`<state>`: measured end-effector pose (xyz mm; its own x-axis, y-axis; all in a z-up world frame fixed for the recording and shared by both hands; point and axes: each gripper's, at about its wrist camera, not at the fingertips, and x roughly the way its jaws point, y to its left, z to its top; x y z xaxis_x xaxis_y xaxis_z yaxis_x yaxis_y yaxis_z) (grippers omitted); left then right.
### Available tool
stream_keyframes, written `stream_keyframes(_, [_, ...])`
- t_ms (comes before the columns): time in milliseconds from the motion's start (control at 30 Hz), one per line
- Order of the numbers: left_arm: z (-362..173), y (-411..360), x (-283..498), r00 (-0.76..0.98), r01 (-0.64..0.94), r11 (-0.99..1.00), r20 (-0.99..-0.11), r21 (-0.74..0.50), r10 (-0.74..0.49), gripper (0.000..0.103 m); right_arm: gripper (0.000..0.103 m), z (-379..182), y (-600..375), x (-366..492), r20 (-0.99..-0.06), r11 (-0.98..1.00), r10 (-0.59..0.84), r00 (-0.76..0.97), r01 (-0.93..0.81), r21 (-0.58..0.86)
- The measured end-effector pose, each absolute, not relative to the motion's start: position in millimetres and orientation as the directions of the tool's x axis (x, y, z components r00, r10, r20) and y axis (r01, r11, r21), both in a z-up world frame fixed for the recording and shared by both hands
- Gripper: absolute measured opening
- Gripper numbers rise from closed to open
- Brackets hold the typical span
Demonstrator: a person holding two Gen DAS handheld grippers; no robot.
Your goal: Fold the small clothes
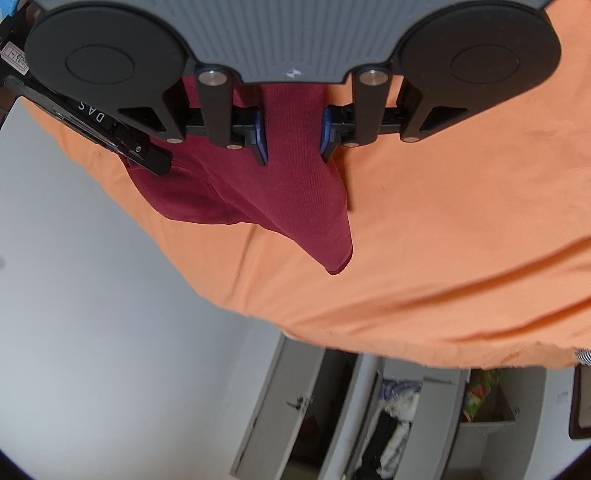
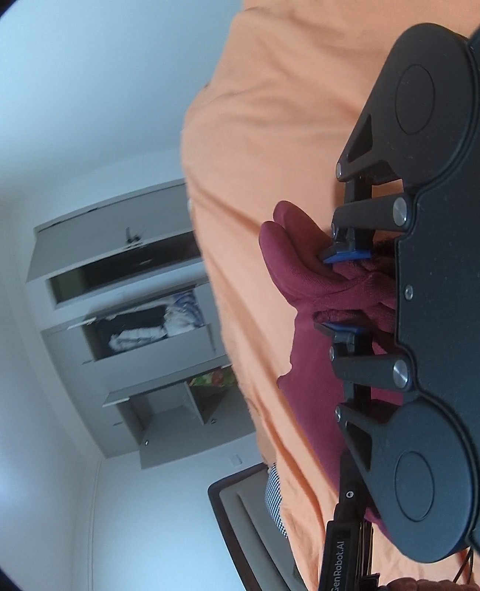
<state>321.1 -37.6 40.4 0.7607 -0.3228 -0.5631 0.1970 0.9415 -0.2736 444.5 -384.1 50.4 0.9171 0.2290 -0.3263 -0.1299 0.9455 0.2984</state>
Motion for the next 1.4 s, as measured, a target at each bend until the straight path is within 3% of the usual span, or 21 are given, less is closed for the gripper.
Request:
stream_keyframes(267, [45.7,-8.7,324.7,0.839,0.079,0.972,-0.512,-0.22,-0.184,0.03,0.032,58.7,-334.7,475.7,-0.257,0.951,0.284,0.924,-0.238,0.195])
stream_keyframes(467, [8.8,15.9,339.3,0.778,-0.021,0.945,-0.598,-0.327,-0.19,0.032,0.033,34.7,-319.0,500.1,-0.351,0.959,0.277,0.894,-0.232,0.165])
stream_keyframes(600, [5.6,15.2,337.1,0.773,-0.017,0.951,-0.607,-0.308,-0.183,0.036,0.04,25.0,-321.6,500.2,-0.389,0.963,0.259,0.884,-0.209,0.167])
stream_keyframes(633, [7.1,14.7,336.5,0.772,-0.02,0.951,-0.61,-0.309,-0.182,0.039,0.043,25.1,-320.8,500.9,-0.396,0.965,0.254,0.882,-0.205,0.163])
stream_keyframes(767, [13.9,20.1,333.6,0.779,-0.051,0.96,-0.613,-0.275,-0.134,0.076,0.053,29.7,-320.3,495.8,-0.391,0.966,0.252,0.885,-0.206,0.156])
stream_keyframes(933, [28.7,16.1,316.8,0.797,-0.048,0.971,-0.595,-0.234,-0.104,0.087,0.077,43.5,-321.0,476.1,-0.347,0.966,0.252,0.903,-0.215,0.141])
stream_keyframes(1133, [50.4,8.8,290.4,0.837,-0.044,0.986,-0.545,-0.162,-0.052,0.102,0.098,60.8,-329.4,436.5,-0.285,0.962,0.265,0.921,-0.233,0.142])
stream_keyframes(1400, [63.5,6.5,233.5,0.885,-0.024,0.996,-0.466,-0.088,-0.02,0.102,0.102,76.7,-338.7,369.9,-0.227,0.955,0.285,0.931,-0.254,0.155])
